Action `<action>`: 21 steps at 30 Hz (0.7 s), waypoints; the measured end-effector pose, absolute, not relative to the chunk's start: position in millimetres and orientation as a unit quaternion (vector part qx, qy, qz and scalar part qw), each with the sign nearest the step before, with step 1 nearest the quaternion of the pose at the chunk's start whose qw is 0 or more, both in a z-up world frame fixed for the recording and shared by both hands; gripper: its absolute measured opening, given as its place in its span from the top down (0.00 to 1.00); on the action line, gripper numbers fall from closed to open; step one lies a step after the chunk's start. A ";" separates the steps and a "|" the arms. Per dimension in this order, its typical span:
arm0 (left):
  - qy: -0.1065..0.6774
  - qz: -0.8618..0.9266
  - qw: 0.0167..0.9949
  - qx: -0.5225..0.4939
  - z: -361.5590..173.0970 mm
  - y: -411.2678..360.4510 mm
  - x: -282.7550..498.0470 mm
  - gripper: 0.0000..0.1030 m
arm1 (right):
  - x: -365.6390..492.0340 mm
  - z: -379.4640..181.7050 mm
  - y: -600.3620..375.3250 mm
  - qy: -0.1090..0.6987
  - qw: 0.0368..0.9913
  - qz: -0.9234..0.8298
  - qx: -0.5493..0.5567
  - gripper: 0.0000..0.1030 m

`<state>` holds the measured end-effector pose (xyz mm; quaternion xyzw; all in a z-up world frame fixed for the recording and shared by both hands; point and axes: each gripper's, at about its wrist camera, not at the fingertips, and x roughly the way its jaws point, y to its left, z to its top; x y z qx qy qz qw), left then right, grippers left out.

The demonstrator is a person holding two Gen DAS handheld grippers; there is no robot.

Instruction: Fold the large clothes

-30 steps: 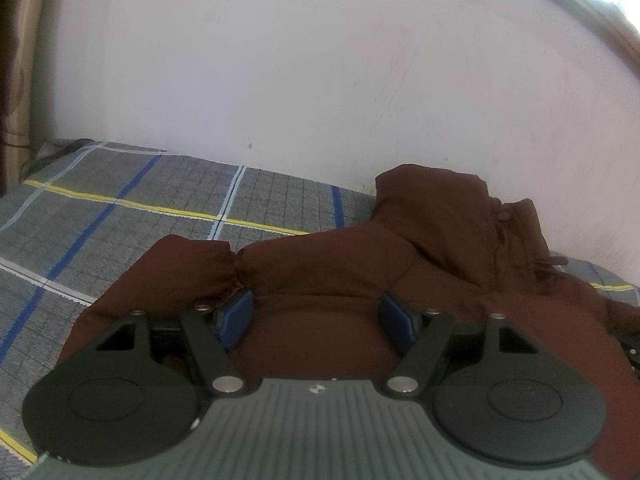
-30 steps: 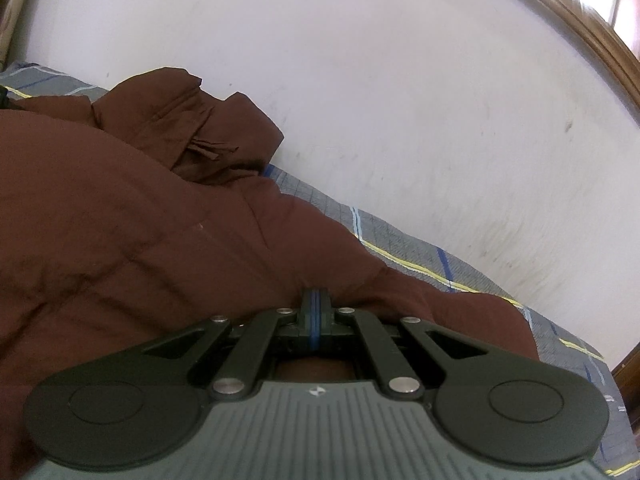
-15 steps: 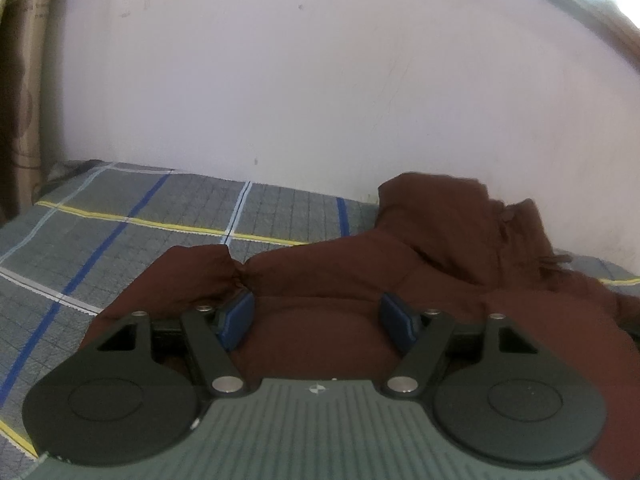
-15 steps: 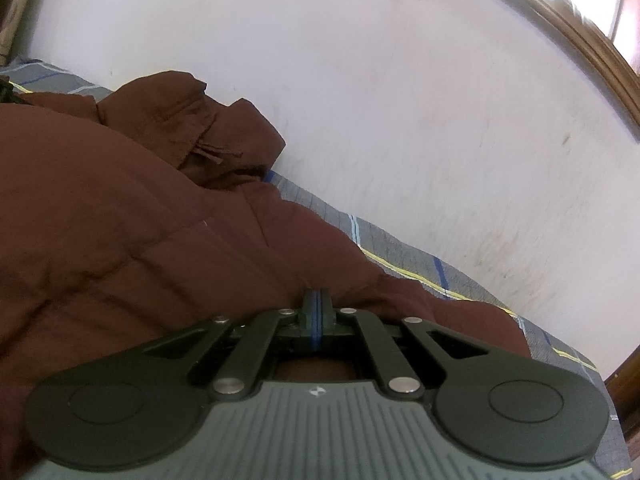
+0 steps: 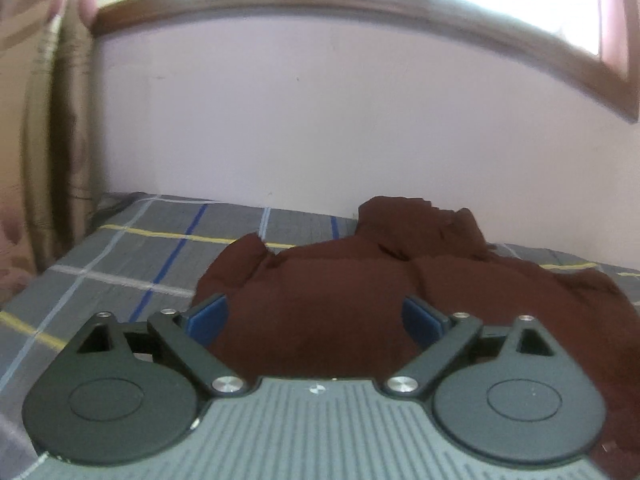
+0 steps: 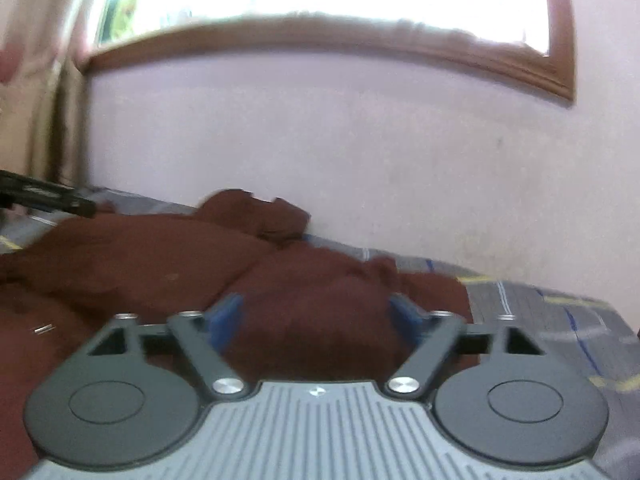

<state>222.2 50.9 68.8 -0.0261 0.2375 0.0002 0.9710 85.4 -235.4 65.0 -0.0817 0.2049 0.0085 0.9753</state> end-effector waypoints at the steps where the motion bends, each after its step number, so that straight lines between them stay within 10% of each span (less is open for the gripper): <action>1: 0.235 0.001 0.972 -0.024 71.2 50.3 212.0 0.06 | 63.4 67.1 -235.8 0.200 0.976 0.009 -0.080 0.19; 21: 0.255 -0.036 0.963 -0.077 66.5 102.3 19.5 0.00 | -129.9 45.6 -293.2 0.233 0.969 -0.078 0.025 0.16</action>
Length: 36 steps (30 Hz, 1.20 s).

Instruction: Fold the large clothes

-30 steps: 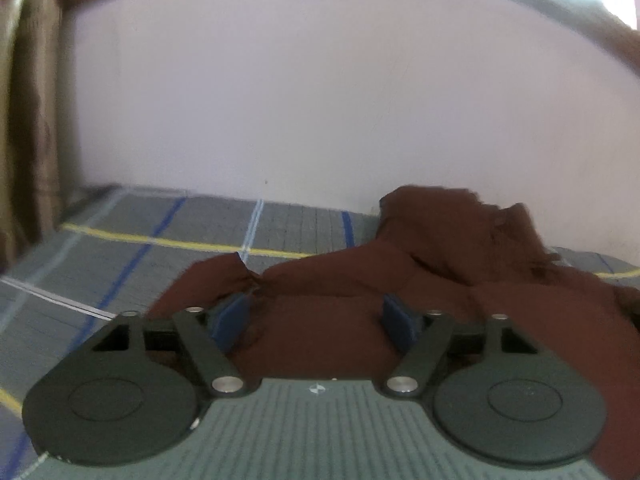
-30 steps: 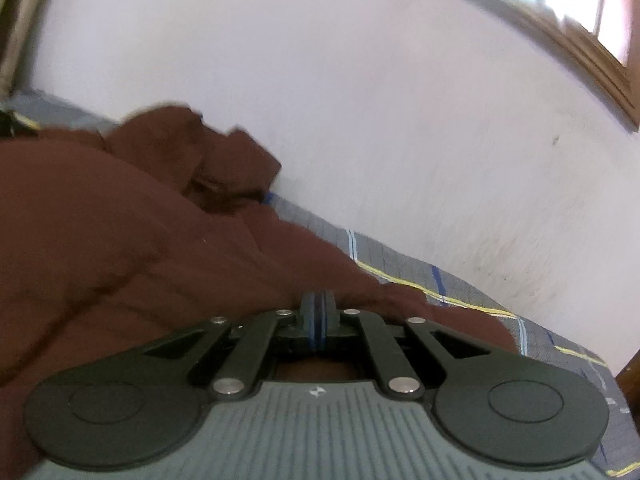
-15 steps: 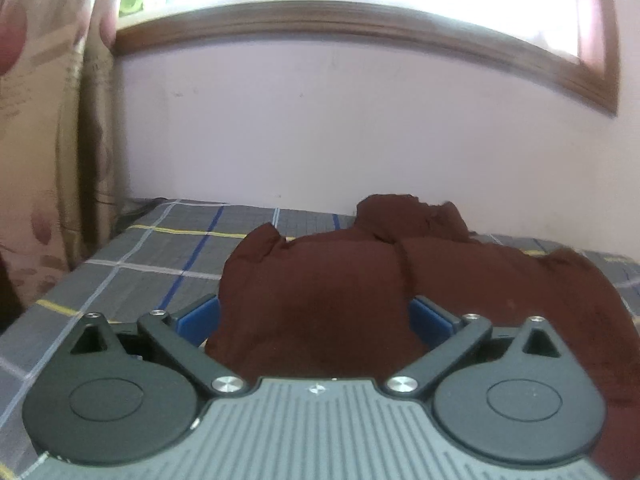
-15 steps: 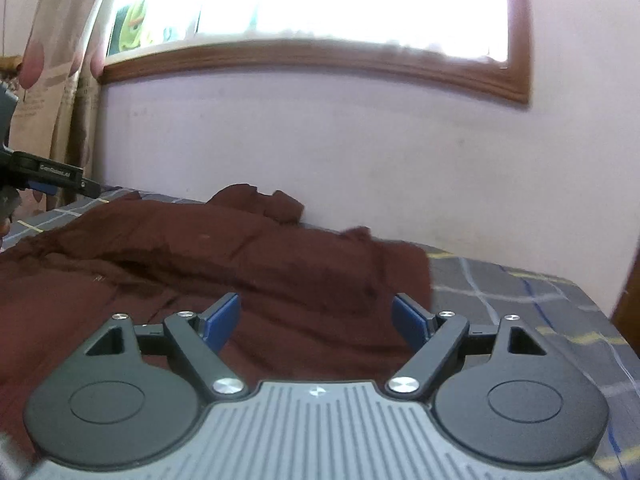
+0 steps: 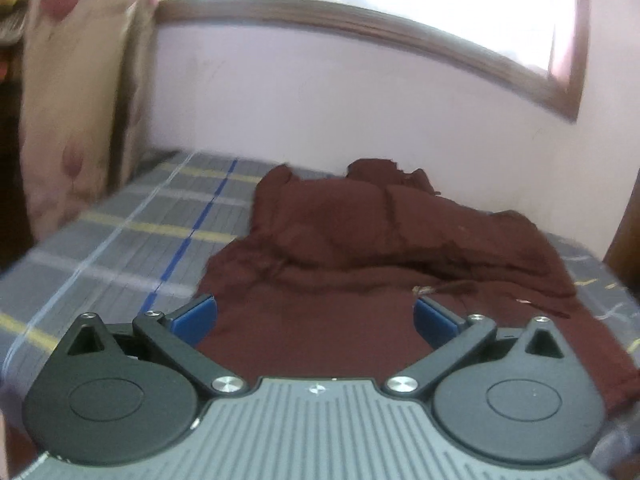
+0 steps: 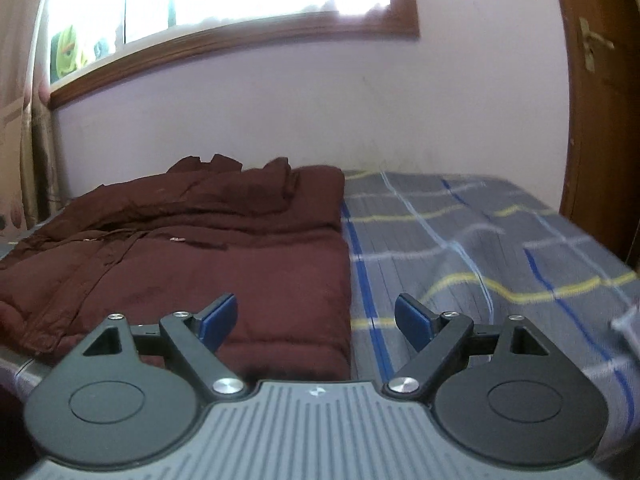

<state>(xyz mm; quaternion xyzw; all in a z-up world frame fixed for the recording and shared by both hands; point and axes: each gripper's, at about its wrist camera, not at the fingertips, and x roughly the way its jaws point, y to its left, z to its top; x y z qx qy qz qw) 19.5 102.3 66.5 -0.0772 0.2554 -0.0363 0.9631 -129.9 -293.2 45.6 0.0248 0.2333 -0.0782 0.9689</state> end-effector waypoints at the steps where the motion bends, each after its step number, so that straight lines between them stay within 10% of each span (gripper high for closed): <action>1: 0.264 -0.037 0.959 -0.096 65.1 118.9 13.8 0.00 | -133.5 43.7 -295.3 0.237 0.968 -0.074 0.032 0.16; 17: 0.347 -0.145 0.910 -0.174 5.1 171.5 14.3 0.03 | -120.3 18.0 -316.8 0.269 0.953 -0.002 0.141 0.17; 21: 0.326 -0.169 0.908 -0.202 0.7 176.4 14.2 0.35 | -116.6 10.8 -325.6 0.276 0.943 0.006 0.183 0.45; 25: 0.306 -0.180 0.909 -0.218 -2.2 187.8 10.9 0.47 | -114.3 13.5 -333.2 0.273 0.935 0.022 0.226 0.77; 27: 0.305 -0.182 0.908 -0.221 -3.6 191.8 9.3 0.44 | -113.8 17.3 -337.0 0.266 0.934 0.029 0.235 0.78; 31: 0.319 -0.189 0.902 -0.220 -7.3 194.0 12.8 0.06 | -111.0 12.5 -346.8 0.279 0.927 0.033 0.248 0.64; 36: 0.321 -0.202 0.902 -0.204 -9.8 183.0 18.7 0.03 | -106.4 5.4 -348.5 0.280 0.917 0.039 0.281 0.56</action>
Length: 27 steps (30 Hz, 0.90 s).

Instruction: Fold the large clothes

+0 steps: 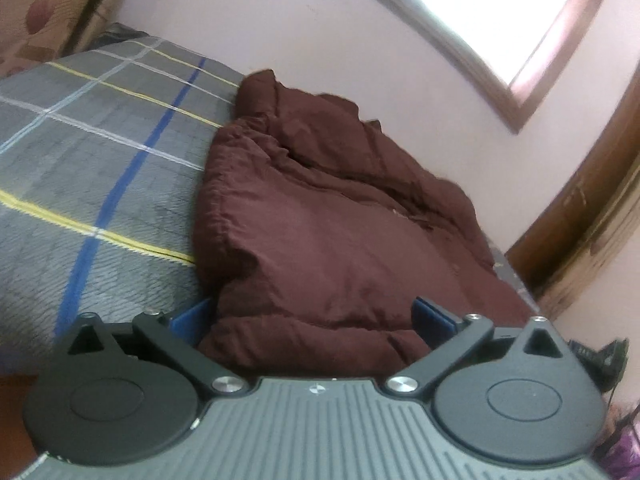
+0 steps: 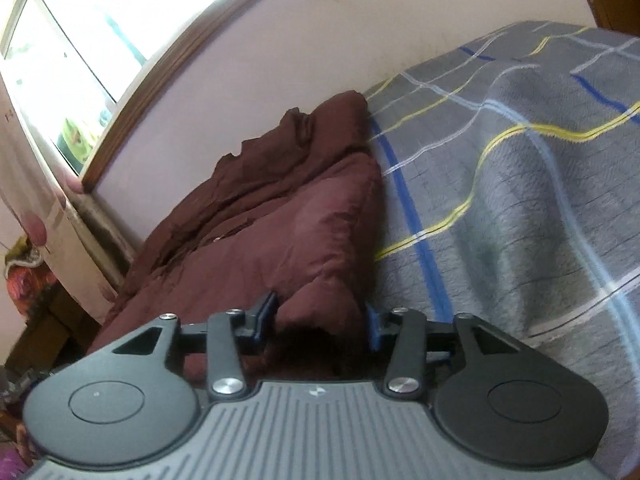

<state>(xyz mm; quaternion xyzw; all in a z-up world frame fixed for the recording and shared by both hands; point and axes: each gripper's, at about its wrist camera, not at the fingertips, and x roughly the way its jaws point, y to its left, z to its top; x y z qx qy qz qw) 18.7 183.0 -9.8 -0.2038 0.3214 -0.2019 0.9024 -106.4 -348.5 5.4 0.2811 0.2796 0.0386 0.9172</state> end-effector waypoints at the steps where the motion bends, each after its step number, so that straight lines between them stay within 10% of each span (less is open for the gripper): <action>1: 0.323 -0.205 0.904 -0.191 -9.6 178.0 20.5 0.09 | -103.0 5.6 -343.4 0.283 0.919 0.041 0.271 0.58; 4: 0.328 -0.201 0.907 -0.173 -10.7 170.6 23.9 0.56 | -94.1 7.0 -331.7 0.292 0.923 0.035 0.247 0.80; 6: 0.323 -0.196 0.904 -0.197 -10.0 174.0 22.0 0.61 | -93.4 7.9 -330.9 0.285 0.924 0.031 0.254 0.85; 12: 0.299 -0.192 0.917 -0.182 -5.1 172.6 12.1 0.56 | -102.5 13.2 -340.4 0.263 0.916 0.041 0.300 0.87; 18: 0.310 -0.196 0.908 -0.204 -12.0 169.5 19.3 0.07 | -93.6 -0.2 -345.6 0.283 0.906 0.044 0.311 0.74; 20: 0.306 -0.194 0.907 -0.213 -13.8 162.3 25.2 0.13 | -90.6 -4.9 -345.4 0.278 0.906 0.047 0.316 0.74; 22: 0.316 -0.193 0.899 -0.234 -16.6 158.3 32.4 0.60 | -84.7 -6.0 -340.8 0.277 0.910 0.044 0.304 0.77; 27: 0.298 -0.195 0.902 -0.245 1.2 158.7 18.4 0.64 | -92.6 2.2 -335.5 0.267 0.913 0.054 0.303 0.88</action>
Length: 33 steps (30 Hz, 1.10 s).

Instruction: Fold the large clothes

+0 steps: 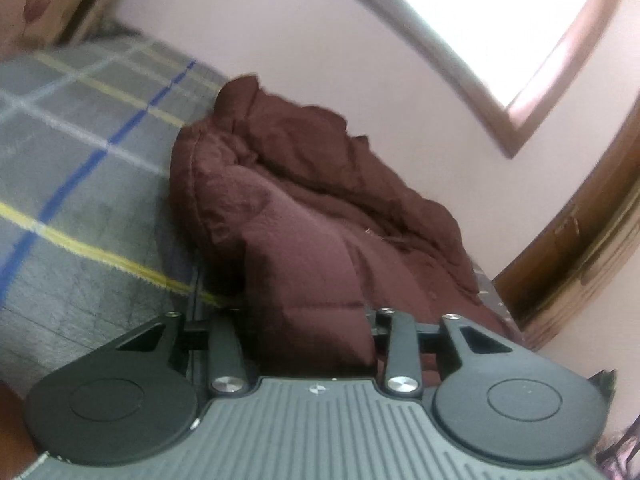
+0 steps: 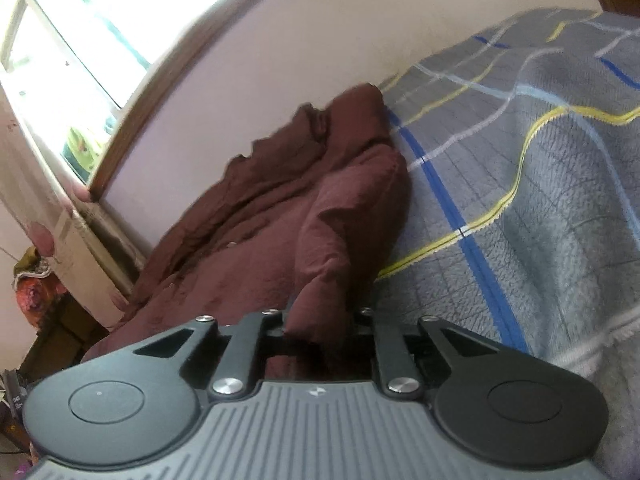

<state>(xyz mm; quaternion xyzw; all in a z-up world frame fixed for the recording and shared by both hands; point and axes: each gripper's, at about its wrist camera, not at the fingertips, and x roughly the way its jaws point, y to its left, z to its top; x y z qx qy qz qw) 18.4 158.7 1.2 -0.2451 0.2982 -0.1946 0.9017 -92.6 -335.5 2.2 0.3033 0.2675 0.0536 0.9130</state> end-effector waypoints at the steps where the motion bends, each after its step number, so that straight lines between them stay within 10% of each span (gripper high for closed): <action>1: 0.296 -0.196 0.902 -0.245 6.2 161.0 14.3 0.64 | -98.4 5.3 -337.5 0.261 0.909 0.061 0.318 0.88; 17: 0.240 -0.203 0.904 -0.291 69.1 186.5 -64.7 0.64 | -189.0 41.1 -314.6 0.191 0.857 0.158 0.452 0.88; 33: 0.105 -0.171 0.926 -0.319 124.7 158.8 54.0 0.65 | -49.5 97.1 -361.3 0.104 0.852 0.144 0.493 0.88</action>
